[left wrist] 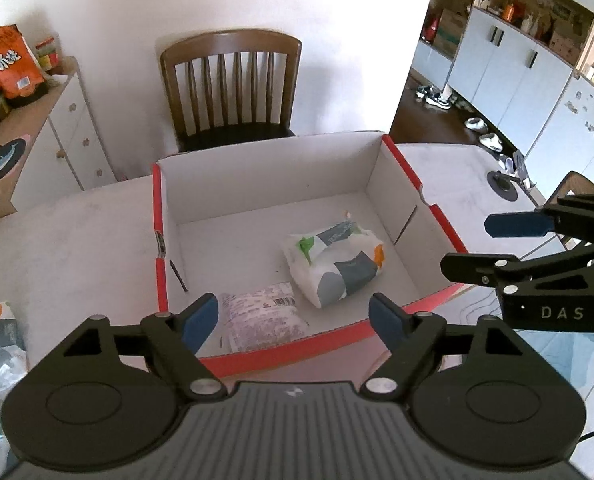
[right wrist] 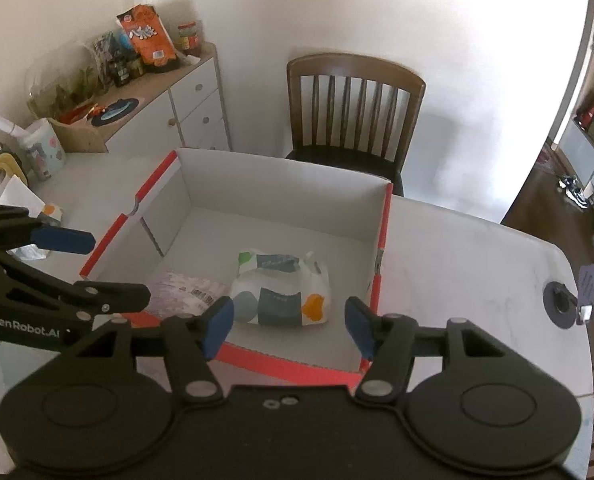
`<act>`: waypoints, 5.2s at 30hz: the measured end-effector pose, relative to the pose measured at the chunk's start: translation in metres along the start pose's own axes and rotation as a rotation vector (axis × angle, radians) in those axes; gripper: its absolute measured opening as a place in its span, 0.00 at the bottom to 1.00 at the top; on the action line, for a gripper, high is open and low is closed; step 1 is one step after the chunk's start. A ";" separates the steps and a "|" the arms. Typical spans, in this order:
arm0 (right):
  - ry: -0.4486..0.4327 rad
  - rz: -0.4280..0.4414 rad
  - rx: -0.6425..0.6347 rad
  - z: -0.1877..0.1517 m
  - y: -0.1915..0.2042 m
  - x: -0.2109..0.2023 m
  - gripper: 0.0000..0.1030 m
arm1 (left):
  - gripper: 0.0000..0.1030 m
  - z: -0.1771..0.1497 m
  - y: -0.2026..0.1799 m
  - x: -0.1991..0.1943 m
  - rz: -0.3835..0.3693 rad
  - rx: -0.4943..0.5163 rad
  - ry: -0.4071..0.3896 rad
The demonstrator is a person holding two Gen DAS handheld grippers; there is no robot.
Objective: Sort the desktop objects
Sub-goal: 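Withdraw both tools from the box back toward the remaining packages, then grasp the yellow plush toy with the left tool while the right tool grasps the dark chocolate bar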
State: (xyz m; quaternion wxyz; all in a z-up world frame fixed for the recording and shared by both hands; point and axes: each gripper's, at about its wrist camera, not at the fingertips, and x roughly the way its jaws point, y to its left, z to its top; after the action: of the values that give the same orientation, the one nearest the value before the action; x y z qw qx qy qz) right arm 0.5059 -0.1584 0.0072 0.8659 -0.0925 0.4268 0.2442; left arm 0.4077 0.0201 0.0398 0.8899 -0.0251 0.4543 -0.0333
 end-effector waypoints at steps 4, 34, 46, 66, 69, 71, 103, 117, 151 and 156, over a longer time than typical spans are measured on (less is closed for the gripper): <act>-0.006 -0.017 0.025 -0.005 0.001 -0.007 0.61 | 0.85 -0.003 0.000 -0.011 0.009 -0.012 -0.023; -0.088 -0.054 0.058 -0.066 0.031 -0.068 0.72 | 1.00 -0.070 -0.006 -0.074 0.020 -0.040 -0.098; -0.082 -0.077 0.082 -0.107 0.044 -0.075 0.72 | 1.00 -0.107 -0.003 -0.088 0.029 -0.029 -0.123; -0.066 -0.113 0.118 -0.162 0.065 -0.073 0.72 | 1.00 -0.184 0.005 -0.093 0.025 -0.037 -0.117; -0.058 -0.114 0.118 -0.169 0.070 -0.071 0.72 | 1.00 -0.193 0.007 -0.095 0.036 -0.041 -0.124; -0.056 -0.113 0.123 -0.174 0.072 -0.070 0.72 | 1.00 -0.199 0.007 -0.095 0.041 -0.044 -0.128; 0.038 -0.134 0.165 -0.225 0.086 -0.032 0.71 | 1.00 -0.253 0.017 -0.050 0.062 -0.038 -0.064; 0.052 -0.116 0.157 -0.226 0.090 -0.023 0.70 | 0.99 -0.251 0.018 -0.036 0.066 -0.019 -0.072; 0.059 -0.104 0.159 -0.227 0.091 -0.019 0.48 | 0.59 -0.253 0.018 -0.022 0.021 -0.002 -0.044; 0.055 -0.110 0.159 -0.227 0.091 -0.019 0.46 | 0.56 -0.253 0.018 -0.025 0.030 -0.006 -0.057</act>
State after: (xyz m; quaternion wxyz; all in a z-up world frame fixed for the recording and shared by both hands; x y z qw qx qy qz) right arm 0.2932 -0.1698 -0.1136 0.8705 -0.0535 0.4627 0.1590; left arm 0.1889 0.0369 -0.0897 0.9028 -0.0219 0.4291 -0.0179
